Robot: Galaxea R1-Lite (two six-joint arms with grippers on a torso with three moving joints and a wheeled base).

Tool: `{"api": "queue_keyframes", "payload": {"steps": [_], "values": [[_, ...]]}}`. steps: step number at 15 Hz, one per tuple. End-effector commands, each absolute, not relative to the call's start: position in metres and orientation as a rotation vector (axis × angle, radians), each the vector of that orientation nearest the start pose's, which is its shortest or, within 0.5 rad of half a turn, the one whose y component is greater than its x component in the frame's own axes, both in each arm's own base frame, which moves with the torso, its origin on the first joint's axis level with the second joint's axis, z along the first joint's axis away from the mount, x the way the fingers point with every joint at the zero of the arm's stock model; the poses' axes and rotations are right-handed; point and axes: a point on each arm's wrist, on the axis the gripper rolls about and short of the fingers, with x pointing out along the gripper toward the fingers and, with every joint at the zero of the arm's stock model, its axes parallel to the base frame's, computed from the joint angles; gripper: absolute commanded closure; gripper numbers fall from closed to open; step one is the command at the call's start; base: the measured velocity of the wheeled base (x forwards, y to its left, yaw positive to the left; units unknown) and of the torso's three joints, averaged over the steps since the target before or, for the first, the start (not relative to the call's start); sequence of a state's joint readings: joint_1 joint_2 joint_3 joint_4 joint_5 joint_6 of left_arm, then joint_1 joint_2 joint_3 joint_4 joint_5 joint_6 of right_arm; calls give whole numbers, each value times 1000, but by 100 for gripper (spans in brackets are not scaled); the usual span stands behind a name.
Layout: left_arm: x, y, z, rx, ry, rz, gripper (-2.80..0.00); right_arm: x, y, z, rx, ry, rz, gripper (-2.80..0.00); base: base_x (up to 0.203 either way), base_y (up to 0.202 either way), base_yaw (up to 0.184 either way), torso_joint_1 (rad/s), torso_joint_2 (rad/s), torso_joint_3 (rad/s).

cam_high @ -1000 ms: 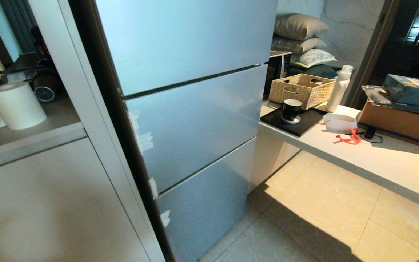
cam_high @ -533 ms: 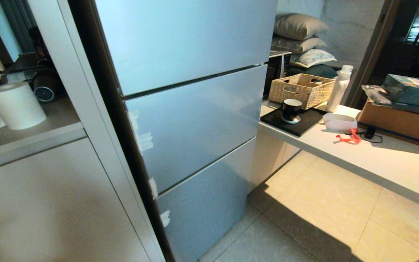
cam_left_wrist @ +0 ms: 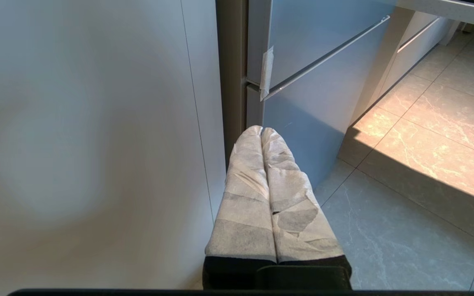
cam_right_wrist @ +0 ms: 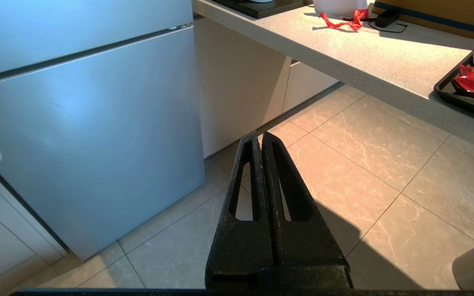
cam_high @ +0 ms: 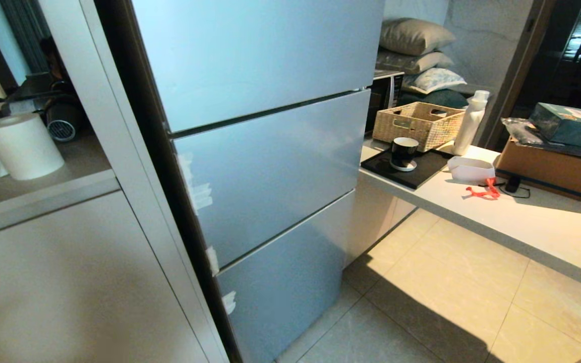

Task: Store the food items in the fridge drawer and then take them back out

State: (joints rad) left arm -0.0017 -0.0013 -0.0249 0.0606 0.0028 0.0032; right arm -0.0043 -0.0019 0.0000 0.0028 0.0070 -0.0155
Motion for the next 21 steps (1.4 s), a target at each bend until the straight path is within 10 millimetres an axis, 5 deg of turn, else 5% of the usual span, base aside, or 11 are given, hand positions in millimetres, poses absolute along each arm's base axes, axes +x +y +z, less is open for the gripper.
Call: {"api": "queue_keyframes", "payload": {"steps": [1,21], "values": [[-25,0,76,3,33,1,0,-23,0,75,-11,3,2,0,0,0,0,0,0,0],[-25,0,76,3,35,1,0,-23,0,75,-11,3,2,0,0,0,0,0,0,0]]}}
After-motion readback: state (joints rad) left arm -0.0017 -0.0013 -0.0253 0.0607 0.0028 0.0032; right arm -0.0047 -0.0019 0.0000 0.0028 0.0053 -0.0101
